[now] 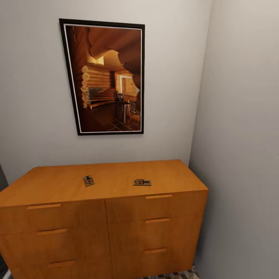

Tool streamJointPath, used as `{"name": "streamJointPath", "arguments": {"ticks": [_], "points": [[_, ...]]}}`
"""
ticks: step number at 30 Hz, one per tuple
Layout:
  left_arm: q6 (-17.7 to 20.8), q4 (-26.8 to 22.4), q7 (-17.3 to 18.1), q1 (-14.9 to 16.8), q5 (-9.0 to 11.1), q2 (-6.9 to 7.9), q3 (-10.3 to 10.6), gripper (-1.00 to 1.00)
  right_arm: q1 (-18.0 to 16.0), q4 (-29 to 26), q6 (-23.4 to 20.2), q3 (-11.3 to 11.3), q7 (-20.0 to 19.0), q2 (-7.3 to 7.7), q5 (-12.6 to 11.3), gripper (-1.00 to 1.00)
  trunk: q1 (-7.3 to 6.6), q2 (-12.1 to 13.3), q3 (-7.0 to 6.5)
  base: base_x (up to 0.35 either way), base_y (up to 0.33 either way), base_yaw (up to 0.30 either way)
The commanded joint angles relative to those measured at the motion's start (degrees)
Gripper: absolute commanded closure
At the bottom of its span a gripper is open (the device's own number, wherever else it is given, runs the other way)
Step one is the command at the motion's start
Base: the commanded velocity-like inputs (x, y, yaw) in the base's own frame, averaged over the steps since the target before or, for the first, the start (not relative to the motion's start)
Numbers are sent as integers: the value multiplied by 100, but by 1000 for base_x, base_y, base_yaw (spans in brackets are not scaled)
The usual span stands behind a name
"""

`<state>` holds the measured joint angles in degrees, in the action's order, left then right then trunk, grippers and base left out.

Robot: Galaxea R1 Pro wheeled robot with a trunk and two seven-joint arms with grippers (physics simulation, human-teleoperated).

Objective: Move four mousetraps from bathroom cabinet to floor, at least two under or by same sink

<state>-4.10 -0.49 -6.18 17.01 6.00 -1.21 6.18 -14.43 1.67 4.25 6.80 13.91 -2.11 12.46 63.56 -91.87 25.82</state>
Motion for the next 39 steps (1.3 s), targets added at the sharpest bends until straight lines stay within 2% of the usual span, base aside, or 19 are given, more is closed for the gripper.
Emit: {"name": "streamJointPath", "arguments": {"ticks": [1, 17, 31, 39], "points": [[-21, 6, -16, 4, 60, -2, 50, -100, -8, 18, 32, 49, 25, 0, 55, -100, 0, -3, 6, 22, -23, 0], [-17, 7, -23, 4, 81, 1, 44, -100, -8, 18, 32, 49, 25, 0, 55, -100, 0, -3, 6, 25, -6, 0], [-21, 5, -16, 4, 409, 14, 55, -100, -8, 18, 32, 49, 25, 0, 55, -100, 0, -3, 6, 37, 0, 0], [-22, 5, -15, 4, 480, 16, 61, -100, -8, 18, 32, 49, 25, 0, 60, -100, 0, -3, 6, 3, 0, 0]]}}
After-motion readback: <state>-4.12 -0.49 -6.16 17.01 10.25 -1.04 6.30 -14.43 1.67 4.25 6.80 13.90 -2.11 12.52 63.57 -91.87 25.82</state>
